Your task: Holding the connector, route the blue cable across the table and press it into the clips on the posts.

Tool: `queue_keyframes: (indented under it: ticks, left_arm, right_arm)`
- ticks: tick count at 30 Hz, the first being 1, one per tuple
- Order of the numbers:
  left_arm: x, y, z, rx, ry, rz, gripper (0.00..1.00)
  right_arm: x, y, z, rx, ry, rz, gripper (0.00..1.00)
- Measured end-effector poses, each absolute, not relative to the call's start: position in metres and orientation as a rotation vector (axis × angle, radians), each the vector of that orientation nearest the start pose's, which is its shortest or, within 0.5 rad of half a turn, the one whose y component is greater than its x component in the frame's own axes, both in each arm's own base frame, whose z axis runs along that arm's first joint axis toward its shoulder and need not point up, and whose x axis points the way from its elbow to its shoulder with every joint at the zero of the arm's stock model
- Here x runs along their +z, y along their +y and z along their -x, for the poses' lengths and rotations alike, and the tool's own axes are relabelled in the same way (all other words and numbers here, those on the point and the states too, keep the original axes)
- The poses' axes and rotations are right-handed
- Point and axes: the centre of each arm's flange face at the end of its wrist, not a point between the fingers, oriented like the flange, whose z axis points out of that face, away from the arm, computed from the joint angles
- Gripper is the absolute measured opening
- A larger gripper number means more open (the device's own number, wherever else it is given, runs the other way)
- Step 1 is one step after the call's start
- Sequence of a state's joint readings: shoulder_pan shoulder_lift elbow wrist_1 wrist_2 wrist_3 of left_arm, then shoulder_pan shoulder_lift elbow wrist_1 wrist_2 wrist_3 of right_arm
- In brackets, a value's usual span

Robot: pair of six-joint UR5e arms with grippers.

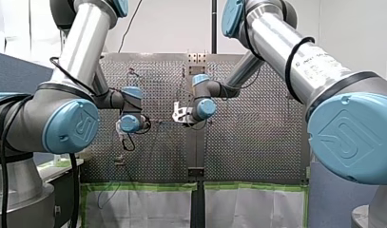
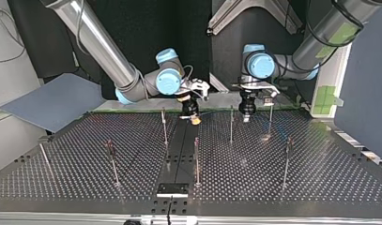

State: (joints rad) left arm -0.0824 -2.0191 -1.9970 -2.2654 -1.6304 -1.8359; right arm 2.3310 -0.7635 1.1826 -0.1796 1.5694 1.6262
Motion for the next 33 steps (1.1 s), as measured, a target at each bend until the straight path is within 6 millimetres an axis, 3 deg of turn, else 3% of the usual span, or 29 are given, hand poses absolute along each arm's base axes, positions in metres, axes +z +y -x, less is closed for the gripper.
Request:
queue_keyframes:
  ticks: [7,22,33]
  left_arm:
    - [0.150,-0.164,-0.540,-0.232,1.545,0.185,0.02]
    - [0.126,-0.158,-0.583,-0.221,1.572,0.183,0.02]
    - [0.141,-0.151,-0.607,-0.191,1.570,0.173,0.02]
  right_arm:
    - [0.179,-0.449,-0.603,-2.135,1.226,2.639,0.00]
    - [0.188,-0.472,-0.592,-2.169,1.274,2.623,0.00]
    - [0.187,-0.481,-0.585,-2.169,1.299,2.628,0.00]
